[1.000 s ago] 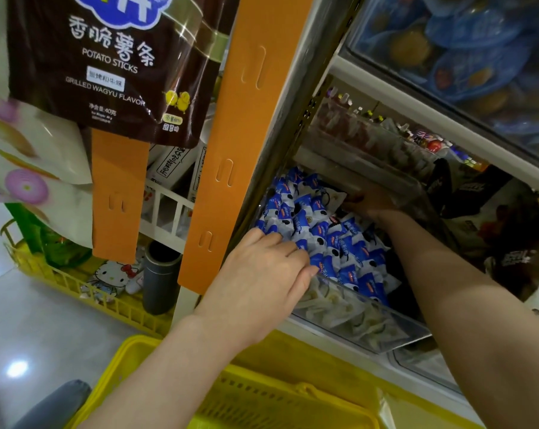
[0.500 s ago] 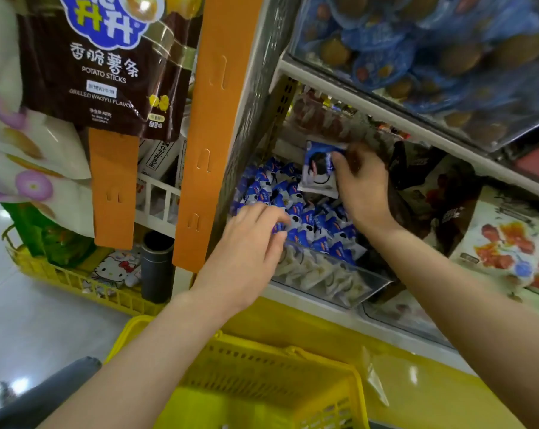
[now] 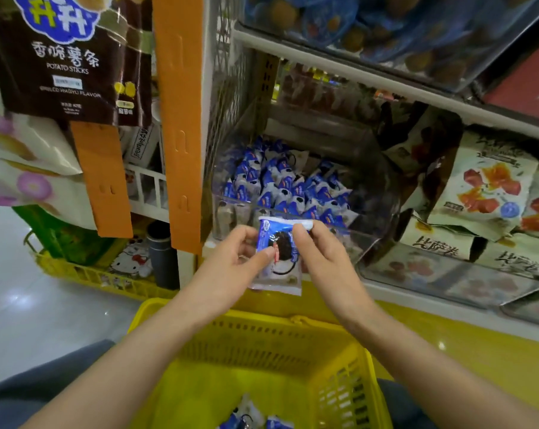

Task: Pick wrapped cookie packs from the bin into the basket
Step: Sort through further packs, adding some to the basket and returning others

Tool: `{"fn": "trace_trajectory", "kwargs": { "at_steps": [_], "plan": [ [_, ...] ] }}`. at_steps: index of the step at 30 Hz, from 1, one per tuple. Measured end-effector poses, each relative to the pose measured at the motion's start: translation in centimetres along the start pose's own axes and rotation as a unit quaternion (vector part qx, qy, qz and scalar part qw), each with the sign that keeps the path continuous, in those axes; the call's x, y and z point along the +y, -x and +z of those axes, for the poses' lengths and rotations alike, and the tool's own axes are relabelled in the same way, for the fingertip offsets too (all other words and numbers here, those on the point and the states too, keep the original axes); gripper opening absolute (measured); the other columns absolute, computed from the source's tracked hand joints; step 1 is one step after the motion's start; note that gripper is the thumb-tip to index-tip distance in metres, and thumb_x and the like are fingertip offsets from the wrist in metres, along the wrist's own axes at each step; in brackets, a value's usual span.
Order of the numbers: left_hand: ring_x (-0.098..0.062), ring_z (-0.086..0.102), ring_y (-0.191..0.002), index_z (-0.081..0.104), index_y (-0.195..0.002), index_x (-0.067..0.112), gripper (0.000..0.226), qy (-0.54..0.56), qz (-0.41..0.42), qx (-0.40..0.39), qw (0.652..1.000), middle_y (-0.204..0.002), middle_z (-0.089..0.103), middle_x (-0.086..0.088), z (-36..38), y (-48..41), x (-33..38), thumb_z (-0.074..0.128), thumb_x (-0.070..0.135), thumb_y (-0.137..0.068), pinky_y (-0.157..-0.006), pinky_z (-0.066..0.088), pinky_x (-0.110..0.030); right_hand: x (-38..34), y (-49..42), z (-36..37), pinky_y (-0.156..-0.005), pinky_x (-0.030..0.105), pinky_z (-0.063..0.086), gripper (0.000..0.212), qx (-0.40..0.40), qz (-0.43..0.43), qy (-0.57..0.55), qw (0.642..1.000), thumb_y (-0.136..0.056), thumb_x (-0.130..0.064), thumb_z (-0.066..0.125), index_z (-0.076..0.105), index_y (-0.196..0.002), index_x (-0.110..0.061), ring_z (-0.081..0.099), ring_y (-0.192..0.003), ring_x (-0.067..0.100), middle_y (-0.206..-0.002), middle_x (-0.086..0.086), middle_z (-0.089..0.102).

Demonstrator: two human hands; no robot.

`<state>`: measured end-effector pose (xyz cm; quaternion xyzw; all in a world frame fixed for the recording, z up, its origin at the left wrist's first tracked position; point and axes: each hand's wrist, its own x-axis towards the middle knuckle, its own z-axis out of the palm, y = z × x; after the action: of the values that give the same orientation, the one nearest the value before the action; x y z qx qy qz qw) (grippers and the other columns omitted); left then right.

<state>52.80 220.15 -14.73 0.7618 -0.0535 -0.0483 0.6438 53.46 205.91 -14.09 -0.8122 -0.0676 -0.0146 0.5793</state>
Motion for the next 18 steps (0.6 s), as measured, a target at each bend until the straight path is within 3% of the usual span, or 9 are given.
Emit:
{"fn": "trace_trajectory", "kwargs": {
  "at_steps": [5,7,10,13,15,18],
  "plan": [
    [-0.012,0.057,-0.085,0.054,-0.103,0.02,0.012,-0.016,-0.046,-0.025,0.998,-0.095,0.063,-0.003,0.8,0.0,-0.9,0.053,0.023,-0.091,-0.061,0.04,-0.01,1.9,0.0,0.1,-0.057,0.018,0.047,0.018,0.032,0.067,-0.087,0.993,-0.093,-0.024,0.051,0.063,-0.086,-0.011,0.059,-0.068,0.008,-0.078,0.006,0.065],
    [-0.011,0.061,-0.092,0.056,-0.106,0.019,0.015,0.026,-0.049,-0.021,0.998,-0.101,0.066,-0.002,1.3,0.1,-1.1,0.052,0.023,-0.092,-0.071,0.045,-0.012,2.4,0.2,0.1,-0.058,0.017,0.046,0.014,0.026,0.055,-0.069,0.996,-0.093,-0.019,0.053,0.063,-0.083,-0.014,0.058,-0.068,0.008,-0.078,0.006,0.065],
    [-0.013,0.063,-0.099,0.061,-0.108,0.017,0.02,0.057,-0.054,0.012,0.997,-0.103,0.069,-0.004,2.0,0.3,-1.2,0.049,0.025,-0.093,-0.09,0.048,-0.028,2.8,0.7,0.4,-0.063,0.024,0.048,0.012,0.014,0.014,-0.043,0.999,-0.091,-0.015,0.055,0.063,-0.083,-0.014,0.059,-0.071,0.011,-0.078,0.008,0.065],
    [-0.006,0.066,-0.086,0.064,-0.102,0.017,0.02,0.062,-0.055,0.053,0.995,-0.094,0.07,0.0,2.3,0.2,-1.5,0.046,0.023,-0.095,-0.073,0.051,-0.016,3.1,1.1,0.5,-0.07,0.033,0.051,0.008,0.026,-0.01,0.004,1.0,-0.091,-0.018,0.057,0.063,-0.086,-0.016,0.062,-0.076,0.013,-0.081,0.003,0.066],
    [-0.005,0.067,-0.075,0.065,-0.096,0.017,0.021,0.081,-0.072,0.06,0.992,-0.085,0.071,0.001,2.3,0.2,-1.6,0.046,0.024,-0.095,-0.058,0.049,-0.012,3.2,1.5,0.5,-0.072,0.024,0.05,0.005,0.044,-0.072,0.088,0.993,-0.09,-0.02,0.058,0.063,-0.088,-0.019,0.059,-0.077,0.006,-0.084,-0.003,0.064],
    [-0.006,0.067,-0.071,0.066,-0.092,0.015,0.022,0.099,-0.109,0.06,0.987,-0.082,0.071,-0.001,2.4,0.4,-1.8,0.047,0.026,-0.095,-0.054,0.048,-0.013,3.4,2.0,0.2,-0.069,0.019,0.047,0.009,0.052,-0.191,0.224,0.954,-0.09,-0.02,0.058,0.065,-0.092,-0.015,0.055,-0.079,0.004,-0.087,-0.006,0.059]
  ]
}}
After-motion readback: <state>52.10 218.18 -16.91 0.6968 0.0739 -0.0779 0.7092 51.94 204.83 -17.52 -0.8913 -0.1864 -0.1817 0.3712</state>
